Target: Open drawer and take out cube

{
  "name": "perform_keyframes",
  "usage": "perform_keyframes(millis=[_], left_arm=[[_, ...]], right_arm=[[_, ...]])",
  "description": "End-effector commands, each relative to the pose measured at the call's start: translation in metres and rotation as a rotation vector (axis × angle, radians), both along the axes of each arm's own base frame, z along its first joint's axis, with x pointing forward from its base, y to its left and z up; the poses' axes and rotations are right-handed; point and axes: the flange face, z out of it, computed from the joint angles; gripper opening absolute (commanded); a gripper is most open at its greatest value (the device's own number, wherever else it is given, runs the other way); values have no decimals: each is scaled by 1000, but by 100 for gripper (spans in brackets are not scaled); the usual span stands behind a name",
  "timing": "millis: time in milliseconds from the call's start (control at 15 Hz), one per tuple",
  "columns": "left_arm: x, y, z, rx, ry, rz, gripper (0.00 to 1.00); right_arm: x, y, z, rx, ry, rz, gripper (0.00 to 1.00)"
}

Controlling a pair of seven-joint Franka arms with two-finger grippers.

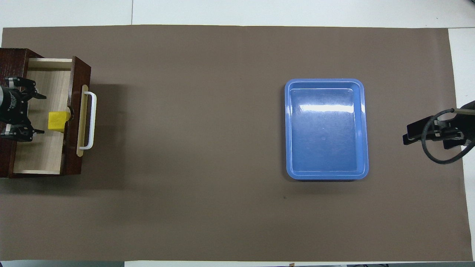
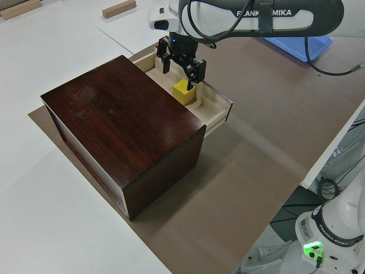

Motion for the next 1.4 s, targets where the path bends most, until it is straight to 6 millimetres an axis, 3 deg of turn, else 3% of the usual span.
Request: perform_keyframes(millis=[0,467,733,800,1067,1133,1200,1267,1333], left_arm=[[-4,-2,-9,-14,-10,17,100],[-8,-3,-25,-14,-14,16,99],[-13,-5,-32,-14,-10,23,96],[-13,-5,-31,-14,-14,23,91],[-13,-5,-31,-14,-14,22,49],[-13,-5,-31,-14,-14,20,34],[-13,-5,-31,-14,-13,17,12],[-13,-5,-31,-14,-14,17,0],[-12,-6,-30,-14,-13,14,0]], right_arm=[[-20,6,-8,30,35,-96,100],[-29,12,-22,30,84,-194,100],[-36,30,-26,34,127,-308,100],[-37,31,-28,31,138,-334,100],[-39,41,-33,31,189,-524,100],[-38,45,-33,43,201,-559,100],[-38,56,-35,72,221,-585,100],[-36,61,-36,76,233,-622,100],[-34,70,-40,69,245,-649,100]])
